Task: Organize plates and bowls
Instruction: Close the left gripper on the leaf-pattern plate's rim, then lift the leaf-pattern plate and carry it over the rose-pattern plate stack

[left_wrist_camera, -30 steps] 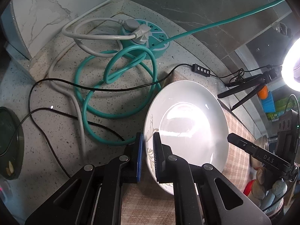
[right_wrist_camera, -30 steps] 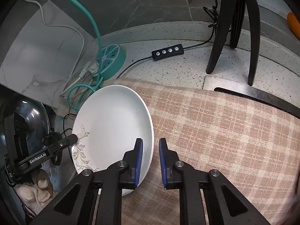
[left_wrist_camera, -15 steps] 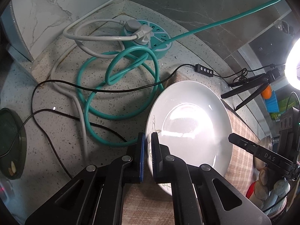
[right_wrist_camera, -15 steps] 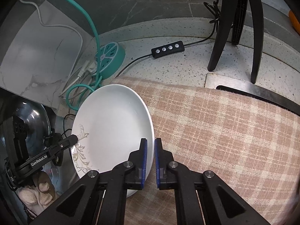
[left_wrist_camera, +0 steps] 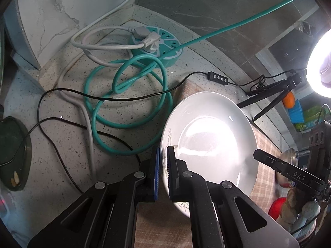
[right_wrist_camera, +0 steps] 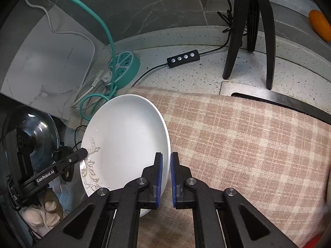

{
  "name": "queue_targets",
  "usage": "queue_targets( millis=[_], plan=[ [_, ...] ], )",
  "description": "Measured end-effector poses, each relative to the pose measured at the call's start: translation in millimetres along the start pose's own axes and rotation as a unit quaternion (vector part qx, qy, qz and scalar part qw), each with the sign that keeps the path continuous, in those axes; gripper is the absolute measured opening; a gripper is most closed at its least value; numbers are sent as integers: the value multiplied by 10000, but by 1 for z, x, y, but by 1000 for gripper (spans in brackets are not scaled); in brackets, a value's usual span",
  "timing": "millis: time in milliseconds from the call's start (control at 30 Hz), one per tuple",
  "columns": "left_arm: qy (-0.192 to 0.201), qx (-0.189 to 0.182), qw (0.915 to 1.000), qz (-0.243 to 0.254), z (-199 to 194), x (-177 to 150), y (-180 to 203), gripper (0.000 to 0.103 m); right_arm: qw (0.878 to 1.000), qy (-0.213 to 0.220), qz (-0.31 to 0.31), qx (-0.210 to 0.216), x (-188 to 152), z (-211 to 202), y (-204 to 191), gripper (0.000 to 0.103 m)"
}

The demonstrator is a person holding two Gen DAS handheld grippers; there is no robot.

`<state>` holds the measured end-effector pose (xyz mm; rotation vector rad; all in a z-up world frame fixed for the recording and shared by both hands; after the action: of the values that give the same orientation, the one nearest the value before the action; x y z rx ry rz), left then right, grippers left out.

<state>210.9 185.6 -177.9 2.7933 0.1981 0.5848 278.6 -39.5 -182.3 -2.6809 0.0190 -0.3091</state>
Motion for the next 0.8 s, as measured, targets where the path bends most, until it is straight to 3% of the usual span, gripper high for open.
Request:
queue_targets(
  millis=[800],
  plan=[
    [194, -217, 9991, 304, -49, -24, 50, 5, 9993, 313, 61, 214, -46, -75, 18, 7]
  ],
)
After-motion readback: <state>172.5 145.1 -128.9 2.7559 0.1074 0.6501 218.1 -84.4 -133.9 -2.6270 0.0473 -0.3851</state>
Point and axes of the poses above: each gripper's, at about its wrist camera, not at the fingertips, and z roughly the way its jaws point, y to its right, x to its top, the point moved 2 cm from there along z, roughly the way its jaws point, and after that the axes turned 11 degrees about z, right-handed, at the moved point
